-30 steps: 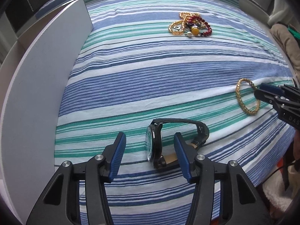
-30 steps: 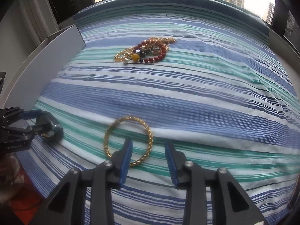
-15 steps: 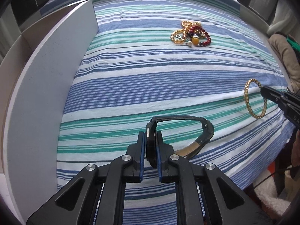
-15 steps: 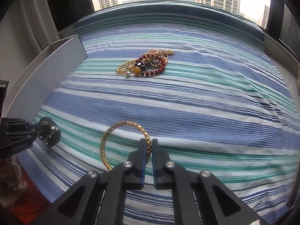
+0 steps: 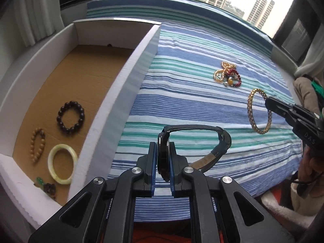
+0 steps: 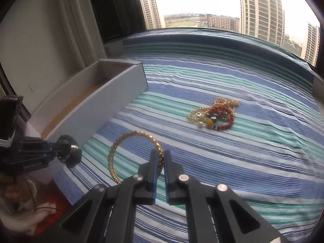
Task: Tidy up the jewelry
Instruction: 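Carry the gold bangle and black watch over the white box, then open both grippers to drop the bangle and watch into the box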
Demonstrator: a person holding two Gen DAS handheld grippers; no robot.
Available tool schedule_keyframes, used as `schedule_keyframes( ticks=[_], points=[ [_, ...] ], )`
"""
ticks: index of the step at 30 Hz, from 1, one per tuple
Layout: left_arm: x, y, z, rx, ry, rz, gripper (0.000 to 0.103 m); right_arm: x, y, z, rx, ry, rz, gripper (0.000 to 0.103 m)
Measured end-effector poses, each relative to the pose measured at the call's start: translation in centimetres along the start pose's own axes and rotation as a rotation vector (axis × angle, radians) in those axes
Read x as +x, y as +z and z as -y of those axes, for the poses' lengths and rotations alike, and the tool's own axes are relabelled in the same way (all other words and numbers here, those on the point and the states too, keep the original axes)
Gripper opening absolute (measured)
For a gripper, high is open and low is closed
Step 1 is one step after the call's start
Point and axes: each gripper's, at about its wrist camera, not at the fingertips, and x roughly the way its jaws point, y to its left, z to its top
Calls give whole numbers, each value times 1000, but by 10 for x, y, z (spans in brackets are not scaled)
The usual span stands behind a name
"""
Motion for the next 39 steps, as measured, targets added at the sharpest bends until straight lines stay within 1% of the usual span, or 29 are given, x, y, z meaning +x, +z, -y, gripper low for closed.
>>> schedule_keyframes(
  ticks=[4,7,10,14,17,20,25,27,28,29,30,31,32,33,34,37,38,39],
  points=[
    [-29,2,-53,-99,62,50,9,13,25,-52,-102,77,17,6],
    [-40,4,-100,-187,120,70,9,26,44,-94,-182,135,24,6],
    [-43,5,-144,-261,193,72,9,38,61,-137,-258,184,36,6],
    [-32,11,-189,-321,247,46,9,67,84,-186,-336,231,20,6],
    [-17,17,-208,-335,243,14,9,94,94,-213,-369,246,-17,6],
    [-3,21,-216,-344,252,-15,9,118,99,-234,-395,250,-64,6],
    [13,21,-228,-369,260,-39,9,147,94,-251,-426,270,-127,6],
    [16,20,-228,-379,267,-45,10,157,90,-252,-425,280,-158,6],
    [16,20,-227,-379,278,-46,13,162,88,-253,-429,280,-175,7],
    [15,19,-226,-381,289,-44,30,165,86,-253,-436,278,-195,8],
    [13,19,-225,-382,303,-34,41,167,84,-253,-437,269,-203,8],
    [9,20,-222,-380,315,-13,59,166,83,-251,-432,258,-200,16],
    [4,20,-219,-376,328,8,65,163,84,-249,-424,256,-193,27],
    [0,21,-214,-369,340,24,66,158,85,-245,-411,262,-180,33],
    [-6,21,-212,-363,342,37,66,151,88,-242,-397,265,-161,33],
    [-18,25,-197,-348,332,72,74,125,95,-232,-379,256,-97,34],
    [-22,26,-189,-336,332,83,76,116,97,-229,-372,251,-74,39],
    [-25,26,-181,-321,331,95,76,106,97,-225,-366,241,-53,46]
  ],
)
